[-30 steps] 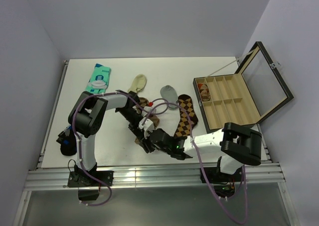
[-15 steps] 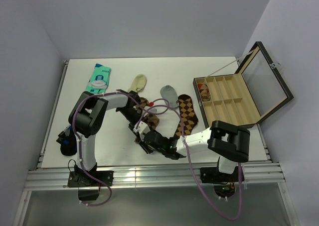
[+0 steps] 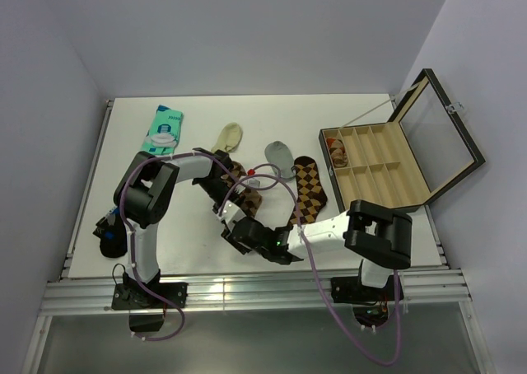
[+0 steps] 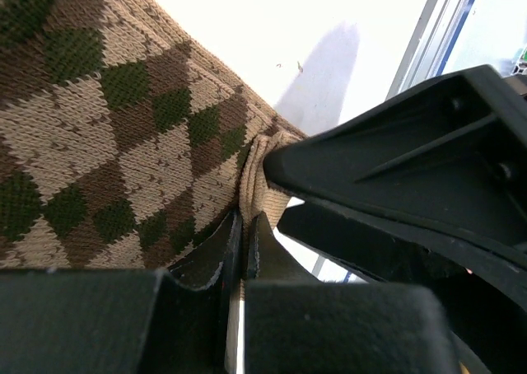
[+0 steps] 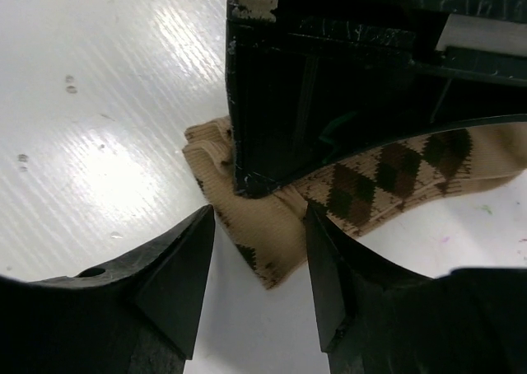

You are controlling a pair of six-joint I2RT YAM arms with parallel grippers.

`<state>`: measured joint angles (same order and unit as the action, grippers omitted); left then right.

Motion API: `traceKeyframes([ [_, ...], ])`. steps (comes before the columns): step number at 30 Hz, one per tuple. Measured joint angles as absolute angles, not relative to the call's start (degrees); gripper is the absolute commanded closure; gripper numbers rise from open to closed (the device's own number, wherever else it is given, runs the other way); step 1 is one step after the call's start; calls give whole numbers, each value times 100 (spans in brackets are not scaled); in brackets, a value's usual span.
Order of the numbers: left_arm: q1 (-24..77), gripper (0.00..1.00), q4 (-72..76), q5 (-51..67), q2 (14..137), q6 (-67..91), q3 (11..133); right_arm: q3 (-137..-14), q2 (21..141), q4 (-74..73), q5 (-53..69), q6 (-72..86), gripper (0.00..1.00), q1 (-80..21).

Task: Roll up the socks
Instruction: Roll the sock at the center of the board.

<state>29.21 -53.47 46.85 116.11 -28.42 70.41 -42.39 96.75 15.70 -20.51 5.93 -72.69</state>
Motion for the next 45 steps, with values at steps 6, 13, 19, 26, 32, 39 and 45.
traceKeyframes([
  [6, 2926, 94, -5352, 4681, 11611, -2842, 7043, -4357, 9762, 1225, -2281, 458, 43, -7352],
  [13, 2941, 90, -5384, 4654, 11611, -2912, 7065, -4491, 9894, 1173, -2285, 399, 56, -7354],
  [19, 2941, 83, -5389, 4646, 11611, -2982, 7067, -4510, 9970, 1275, -2226, 384, 75, -7371],
  [26, 2941, 69, -5264, 4604, 11504, -2858, 6989, -4154, 9690, 1625, -1649, 563, 83, -7122],
  [32, 2967, 66, -4703, 4469, 11059, -2550, 6711, -3590, 9321, 2187, -827, 906, 85, -6720],
  [39, 2639, 66, -3785, 4010, 10497, -2119, 6361, -3256, 9072, 2386, 137, 1234, 86, -6326],
  [45, 2060, 66, -3179, 3686, 10009, -2053, 6025, -3251, 9074, 2375, 895, 1507, 86, -6134],
])
